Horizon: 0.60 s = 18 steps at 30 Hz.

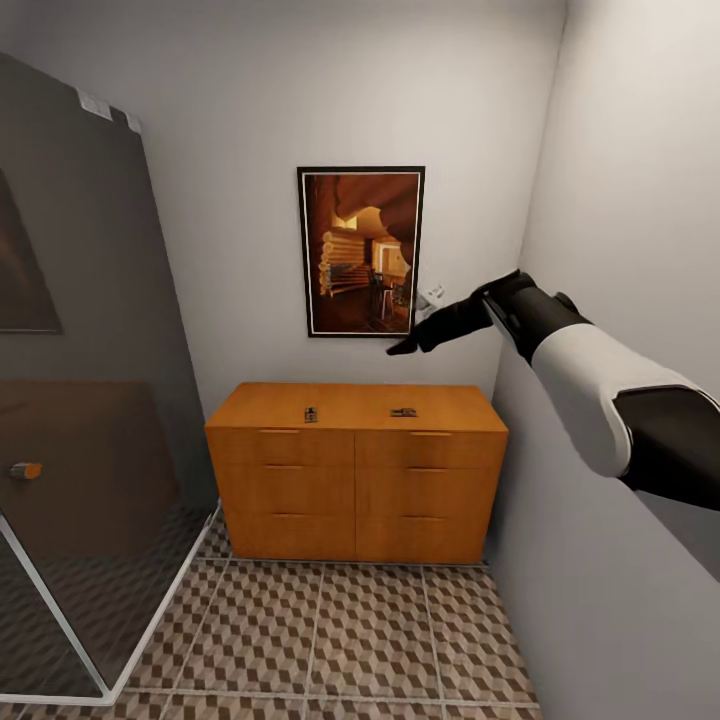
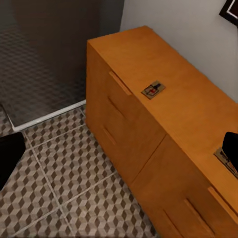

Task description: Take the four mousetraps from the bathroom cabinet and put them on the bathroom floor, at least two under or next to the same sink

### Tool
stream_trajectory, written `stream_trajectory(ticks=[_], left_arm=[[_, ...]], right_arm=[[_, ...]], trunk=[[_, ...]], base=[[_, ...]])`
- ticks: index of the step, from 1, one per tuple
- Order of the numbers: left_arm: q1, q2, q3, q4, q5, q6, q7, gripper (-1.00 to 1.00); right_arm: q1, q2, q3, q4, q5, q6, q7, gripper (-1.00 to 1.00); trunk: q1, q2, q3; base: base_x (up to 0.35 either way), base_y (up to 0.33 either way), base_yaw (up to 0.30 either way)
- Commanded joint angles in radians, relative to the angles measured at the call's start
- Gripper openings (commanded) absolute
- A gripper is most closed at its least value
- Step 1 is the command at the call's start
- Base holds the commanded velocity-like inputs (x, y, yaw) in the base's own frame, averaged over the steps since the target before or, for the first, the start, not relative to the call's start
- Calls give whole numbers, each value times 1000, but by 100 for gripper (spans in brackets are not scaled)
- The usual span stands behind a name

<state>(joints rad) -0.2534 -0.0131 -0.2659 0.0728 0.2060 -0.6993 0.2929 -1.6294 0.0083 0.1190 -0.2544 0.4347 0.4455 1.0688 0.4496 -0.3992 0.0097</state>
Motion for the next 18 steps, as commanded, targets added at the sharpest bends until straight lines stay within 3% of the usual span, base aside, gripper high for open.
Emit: stream_trajectory(ticks=[1,18], left_arm=[[-1,-1,-9,4,6,-5,3,100],[-1,-1,-9,4,6,-5,3,100]], right_arm=[[0,-2,-1,-1,5,7,11,100],[2,-11,1,61,12,-29,47,100]], trunk=[[0,-1,0],[0,-1,0]], base=[[0,0,0],[0,0,0]])
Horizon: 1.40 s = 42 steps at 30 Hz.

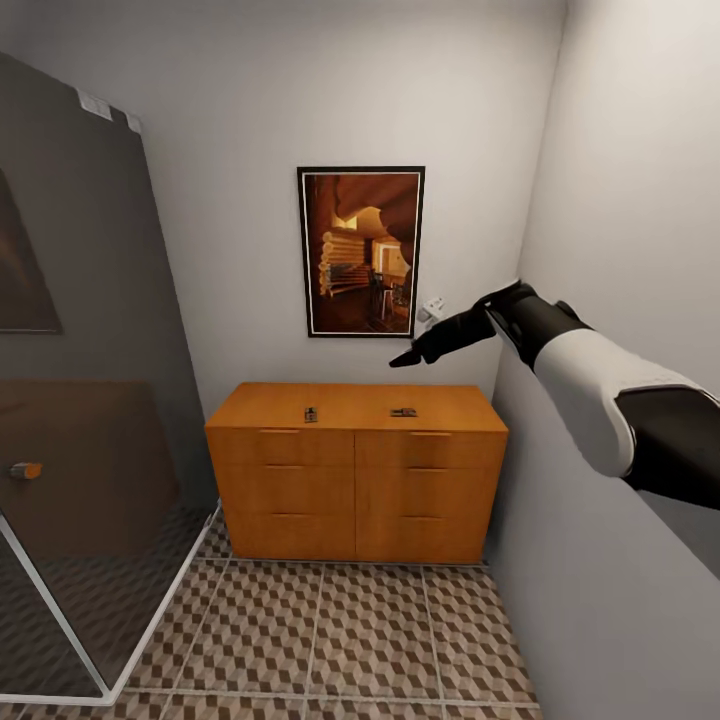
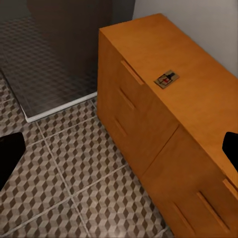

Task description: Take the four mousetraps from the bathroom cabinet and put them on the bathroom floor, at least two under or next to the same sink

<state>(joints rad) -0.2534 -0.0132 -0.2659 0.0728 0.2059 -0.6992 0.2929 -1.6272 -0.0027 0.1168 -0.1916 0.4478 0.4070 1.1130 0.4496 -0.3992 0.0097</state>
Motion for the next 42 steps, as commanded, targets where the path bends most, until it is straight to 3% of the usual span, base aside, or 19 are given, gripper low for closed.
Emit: stream_trajectory(ticks=[1,6,19,42], left_arm=[[-1,-1,-9,4,6,-5,3,100],[-1,-1,-9,4,6,-5,3,100],[-1,-1,-9,4,6,-5,3,100],[-1,-1,-9,4,6,-5,3,100]], right_arm=[[1,0,3,1,-1,9,2,100],[11,1,3,28,-1,-3,-2,100],[16,1,3,150,0,-150,-4,100],[47,-1,1,168,0,-171,-5,100]], trunk=[[0,-1,0],[0,-1,0],[0,-1,0],[0,-1,0]], base=[[0,0,0],[0,0,0],[0,0,0],[1,0,0]])
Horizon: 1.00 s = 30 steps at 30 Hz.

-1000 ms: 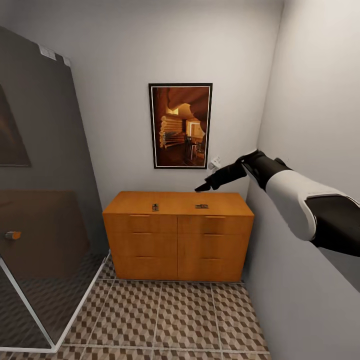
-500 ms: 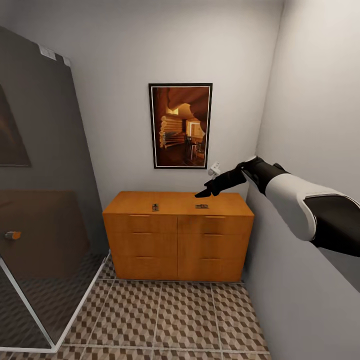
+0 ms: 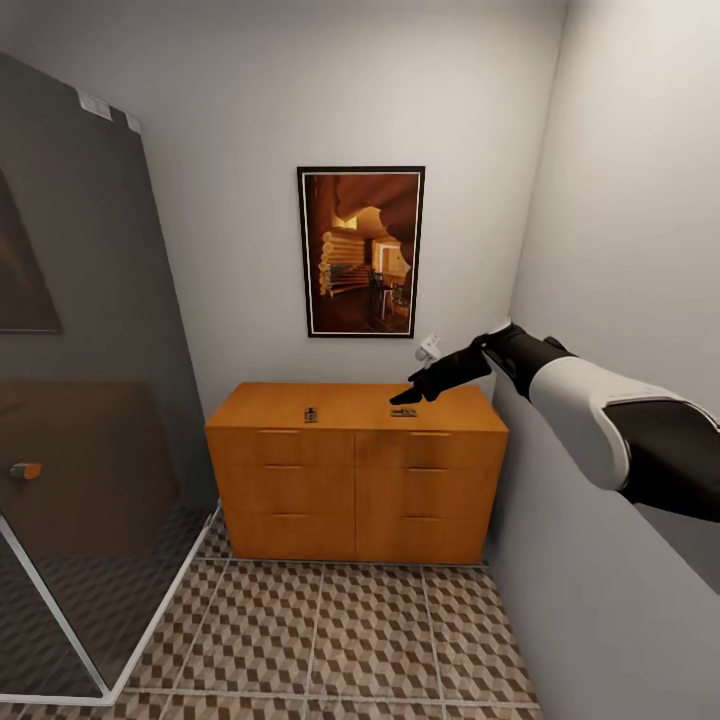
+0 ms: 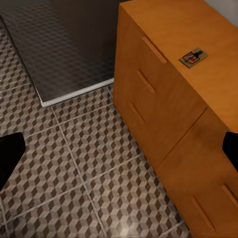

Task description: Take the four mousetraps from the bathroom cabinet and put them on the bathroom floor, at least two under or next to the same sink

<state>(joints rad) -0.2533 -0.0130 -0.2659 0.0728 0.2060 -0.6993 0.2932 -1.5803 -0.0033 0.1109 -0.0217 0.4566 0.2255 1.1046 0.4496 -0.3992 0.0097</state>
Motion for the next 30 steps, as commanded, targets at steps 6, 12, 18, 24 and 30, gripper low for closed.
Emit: stream_trajectory(ticks=[6,12,18,24,30], left_arm=[[-1,-1,-9,4,6,-4,5,100],[-1,-3,-10,4,6,17,6,100],[3,1,-9,4,6,208,-22,100],[8,17,-9,4,6,305,-90,100],[14,26,-9,4,6,329,-118,100]], right_arm=[[14,-7,7,-2,-9,10,4,100],[25,-25,7,-1,-10,12,6,100],[28,-29,7,-1,-11,12,13,100],[28,-30,7,-1,-12,14,15,100],[39,-30,7,-1,-12,18,15,100]], trunk=[[0,-1,0],[0,-1,0],[0,-1,0],[0,-1,0],[0,-1,0]], base=[[75,0,0],[126,0,0],[54,0,0],[10,0,0],[2,0,0]])
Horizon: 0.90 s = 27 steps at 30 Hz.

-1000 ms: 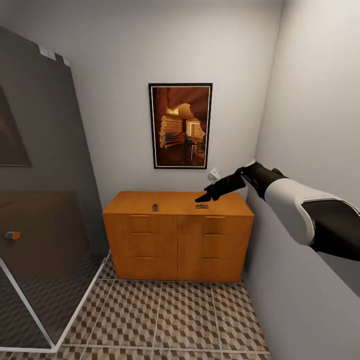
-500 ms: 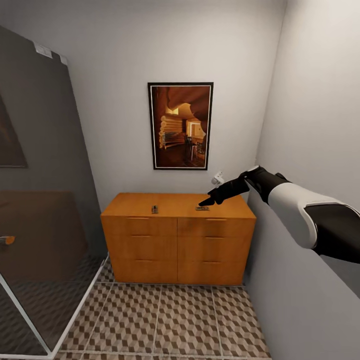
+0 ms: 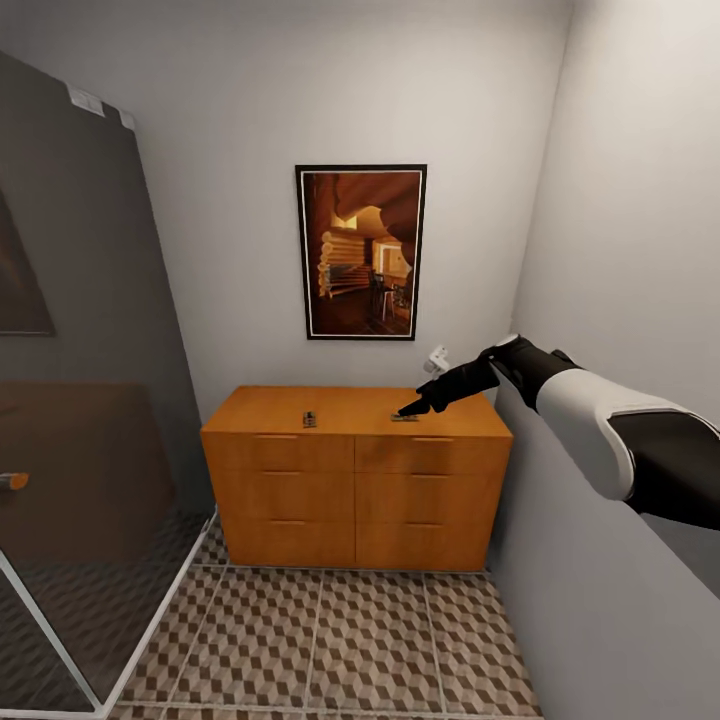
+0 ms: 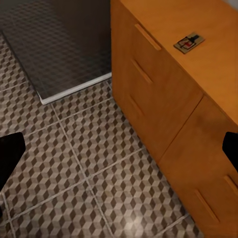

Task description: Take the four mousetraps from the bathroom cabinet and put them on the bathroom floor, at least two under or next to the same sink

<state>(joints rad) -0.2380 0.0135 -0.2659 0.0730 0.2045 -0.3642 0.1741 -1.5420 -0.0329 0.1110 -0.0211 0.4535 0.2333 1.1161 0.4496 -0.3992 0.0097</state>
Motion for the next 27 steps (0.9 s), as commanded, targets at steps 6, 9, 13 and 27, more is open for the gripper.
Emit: stream_trajectory(ticks=[6,9,13,27], left_arm=[[5,1,-9,4,7,14,-4,100],[7,3,-9,4,7,26,-5,100],[9,5,-9,4,7,41,-5,100],[13,6,-9,4,7,51,-4,100]], right_arm=[[44,-5,7,-2,-9,10,4,100],[68,-7,7,-2,-9,7,4,100],[96,-8,7,-2,-9,4,3,100],[112,-8,6,-3,-10,1,3,100]], trunk=[[0,-1,0],[0,-1,0],[0,-1,0],[0,-1,0]], base=[[0,0,0],[0,0,0],[0,0,0],[21,0,0]])
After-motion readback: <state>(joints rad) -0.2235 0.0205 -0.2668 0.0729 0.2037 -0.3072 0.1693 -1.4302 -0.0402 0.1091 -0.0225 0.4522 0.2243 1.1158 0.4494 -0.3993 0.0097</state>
